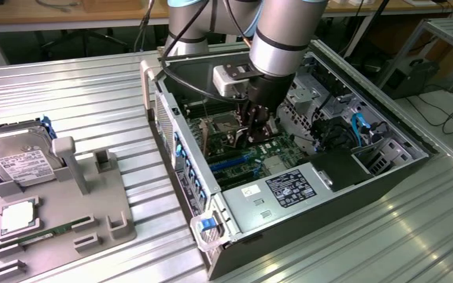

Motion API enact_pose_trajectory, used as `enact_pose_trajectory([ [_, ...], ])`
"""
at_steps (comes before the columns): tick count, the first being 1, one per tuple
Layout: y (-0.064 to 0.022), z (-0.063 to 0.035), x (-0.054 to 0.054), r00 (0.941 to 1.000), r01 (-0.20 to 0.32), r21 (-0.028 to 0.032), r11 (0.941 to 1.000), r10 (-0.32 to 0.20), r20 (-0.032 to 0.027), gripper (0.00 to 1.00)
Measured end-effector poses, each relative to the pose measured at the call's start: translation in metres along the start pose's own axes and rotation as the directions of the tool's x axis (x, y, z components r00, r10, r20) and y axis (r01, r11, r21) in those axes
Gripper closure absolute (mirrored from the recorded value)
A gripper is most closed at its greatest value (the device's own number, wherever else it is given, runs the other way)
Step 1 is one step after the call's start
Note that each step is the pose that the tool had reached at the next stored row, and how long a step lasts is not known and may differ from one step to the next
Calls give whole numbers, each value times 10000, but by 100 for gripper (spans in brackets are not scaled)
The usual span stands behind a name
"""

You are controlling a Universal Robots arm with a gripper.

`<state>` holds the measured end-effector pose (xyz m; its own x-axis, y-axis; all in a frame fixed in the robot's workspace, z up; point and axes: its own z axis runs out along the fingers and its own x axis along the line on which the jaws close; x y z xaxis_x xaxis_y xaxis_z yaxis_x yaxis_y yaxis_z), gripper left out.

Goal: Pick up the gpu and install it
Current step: 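Insert the gpu into the slot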

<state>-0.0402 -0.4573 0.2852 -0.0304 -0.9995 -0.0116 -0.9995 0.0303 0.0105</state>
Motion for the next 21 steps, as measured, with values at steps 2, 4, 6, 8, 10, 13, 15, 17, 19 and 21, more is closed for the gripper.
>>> enact_pose_trajectory([
  [2,25,110,56,10000,0,-2,10000,0,13,72],
  [4,47,139,58,10000,10,-2,10000,-10,12,72],
  [6,102,164,74,10000,9,-3,10000,-9,13,72],
  [8,137,282,83,10000,11,-57,10000,-11,15,72],
  [10,139,322,84,10000,15,-60,10000,-15,98,72],
  [13,96,324,82,9999,15,-63,10000,-14,113,72],
  [15,95,325,82,9999,16,-63,10000,-15,117,72],
  [17,95,326,82,9999,15,-69,10000,-14,120,72],
  [19,95,325,82,9999,9,-88,10000,-8,121,72],
  [21,96,325,83,9999,-38,-106,9999,39,121,72],
])
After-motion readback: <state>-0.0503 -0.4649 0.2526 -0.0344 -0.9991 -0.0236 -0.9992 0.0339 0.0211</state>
